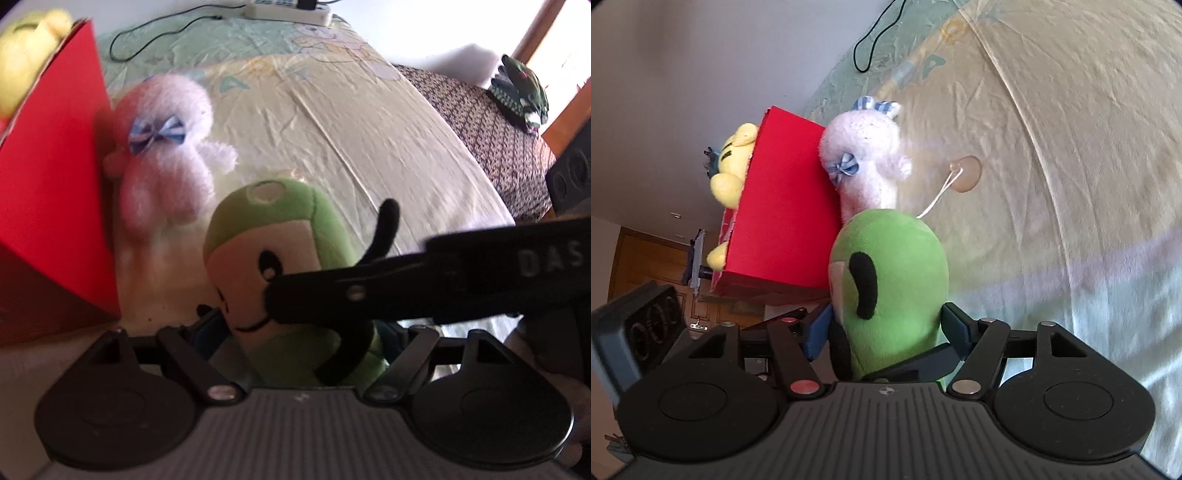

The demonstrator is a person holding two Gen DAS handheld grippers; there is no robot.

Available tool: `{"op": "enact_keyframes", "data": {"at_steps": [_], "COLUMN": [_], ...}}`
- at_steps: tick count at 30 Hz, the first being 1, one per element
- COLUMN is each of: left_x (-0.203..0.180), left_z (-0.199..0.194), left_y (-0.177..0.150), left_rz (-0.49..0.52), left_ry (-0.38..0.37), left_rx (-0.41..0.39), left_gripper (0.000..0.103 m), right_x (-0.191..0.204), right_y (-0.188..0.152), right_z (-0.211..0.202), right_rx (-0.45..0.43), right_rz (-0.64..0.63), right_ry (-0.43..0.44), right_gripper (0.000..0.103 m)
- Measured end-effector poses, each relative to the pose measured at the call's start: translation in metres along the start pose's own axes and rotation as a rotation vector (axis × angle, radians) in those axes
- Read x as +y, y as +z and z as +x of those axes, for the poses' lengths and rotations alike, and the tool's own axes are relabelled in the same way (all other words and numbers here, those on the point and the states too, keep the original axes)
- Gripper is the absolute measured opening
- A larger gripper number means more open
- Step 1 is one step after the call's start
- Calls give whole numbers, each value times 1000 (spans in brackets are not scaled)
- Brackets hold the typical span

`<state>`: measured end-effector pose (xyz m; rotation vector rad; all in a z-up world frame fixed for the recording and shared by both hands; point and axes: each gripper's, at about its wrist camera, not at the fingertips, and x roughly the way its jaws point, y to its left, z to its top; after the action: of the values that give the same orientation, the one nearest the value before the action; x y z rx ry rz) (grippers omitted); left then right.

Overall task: Organize objects
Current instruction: 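Lift the green pear plush in the right tool off the bed, then carry the green pear plush in the right tool over the red box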

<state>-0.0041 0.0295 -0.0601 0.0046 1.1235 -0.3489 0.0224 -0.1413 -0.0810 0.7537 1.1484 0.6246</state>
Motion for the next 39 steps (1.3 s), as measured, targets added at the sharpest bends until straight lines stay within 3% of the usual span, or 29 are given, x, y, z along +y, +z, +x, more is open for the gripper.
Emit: {"op": "enact_keyframes", "data": {"at_steps": [12,28,39], "left_x": [-11,-25,31], "left_z": [-7,-93,-156], "left_y": [-1,6,-3], "left_rz": [47,154,183], "left_ry": [6,40,37], "left_rx": [-17,-307,-433], "left_gripper": [80,80,80], "right_x": [6,54,132], "right_y": [-7,-10,-23], "right_z": [-8,-61,-41], "right_rx": [-11,-247,-336], "right_rz": [-28,-185,-315], "right_ry": [21,195,190], "right_gripper": [62,62,62]}}
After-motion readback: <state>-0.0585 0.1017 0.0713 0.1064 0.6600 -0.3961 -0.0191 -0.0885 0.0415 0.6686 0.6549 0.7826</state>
